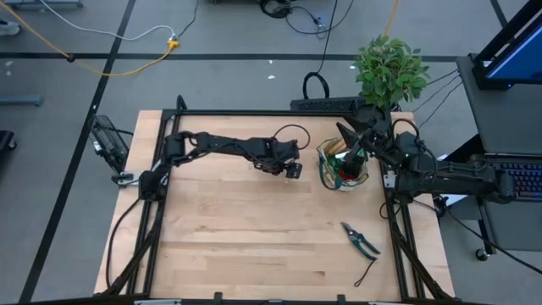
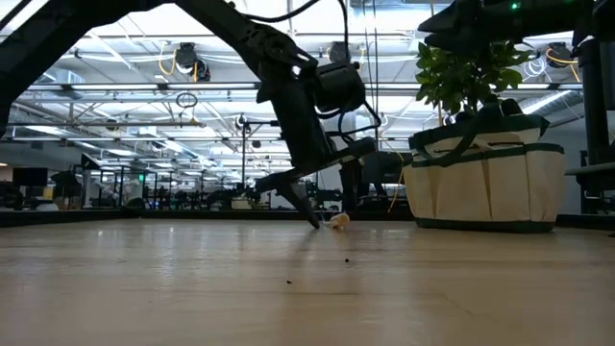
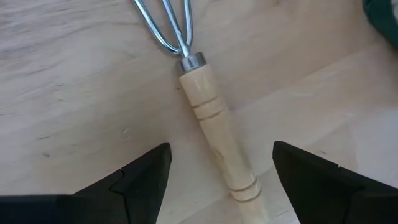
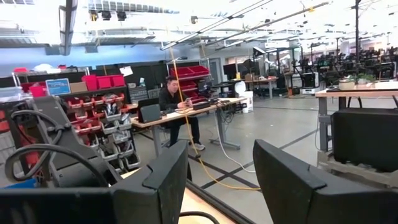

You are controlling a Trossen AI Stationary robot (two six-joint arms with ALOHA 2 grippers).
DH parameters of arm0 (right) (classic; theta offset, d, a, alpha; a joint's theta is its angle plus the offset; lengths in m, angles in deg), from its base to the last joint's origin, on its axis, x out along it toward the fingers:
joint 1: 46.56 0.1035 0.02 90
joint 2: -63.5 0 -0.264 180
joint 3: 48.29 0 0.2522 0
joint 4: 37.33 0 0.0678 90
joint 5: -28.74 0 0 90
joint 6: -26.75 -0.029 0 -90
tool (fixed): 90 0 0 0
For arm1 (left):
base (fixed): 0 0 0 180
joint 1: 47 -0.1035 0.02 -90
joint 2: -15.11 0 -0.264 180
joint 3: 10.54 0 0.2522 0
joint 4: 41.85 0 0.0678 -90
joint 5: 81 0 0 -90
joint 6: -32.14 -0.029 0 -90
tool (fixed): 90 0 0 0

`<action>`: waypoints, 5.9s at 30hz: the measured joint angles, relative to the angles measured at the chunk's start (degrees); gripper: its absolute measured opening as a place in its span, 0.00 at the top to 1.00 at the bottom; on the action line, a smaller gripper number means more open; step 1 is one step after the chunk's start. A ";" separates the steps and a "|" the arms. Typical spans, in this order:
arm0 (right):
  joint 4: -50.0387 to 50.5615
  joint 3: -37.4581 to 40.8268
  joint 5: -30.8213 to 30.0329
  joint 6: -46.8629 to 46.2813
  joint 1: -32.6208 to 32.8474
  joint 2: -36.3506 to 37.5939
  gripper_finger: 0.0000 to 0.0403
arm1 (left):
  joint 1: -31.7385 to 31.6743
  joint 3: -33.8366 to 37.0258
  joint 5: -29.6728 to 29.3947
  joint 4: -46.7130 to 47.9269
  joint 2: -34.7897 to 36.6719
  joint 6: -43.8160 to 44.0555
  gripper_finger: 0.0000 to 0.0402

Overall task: Pick & Place Garden tools in Gardening bag
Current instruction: Put the brown brown hand rake into the gardening bag

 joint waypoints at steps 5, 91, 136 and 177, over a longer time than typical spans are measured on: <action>0.00 0.00 0.01 -0.01 0.00 -0.02 0.57 | 0.45 -0.64 -0.58 4.49 -0.50 -0.24 0.41; 21.72 -25.70 -8.39 51.69 18.12 -37.92 0.45 | -6.06 -0.29 33.34 -0.96 25.42 -1.68 0.83; 21.96 -25.66 -11.36 36.98 18.08 -37.86 0.84 | -7.34 -0.33 22.88 -5.95 25.47 -11.21 0.35; 42.79 -25.07 2.87 -4.86 -5.22 -28.99 0.84 | -16.28 -0.33 26.50 -4.12 25.47 -27.75 0.34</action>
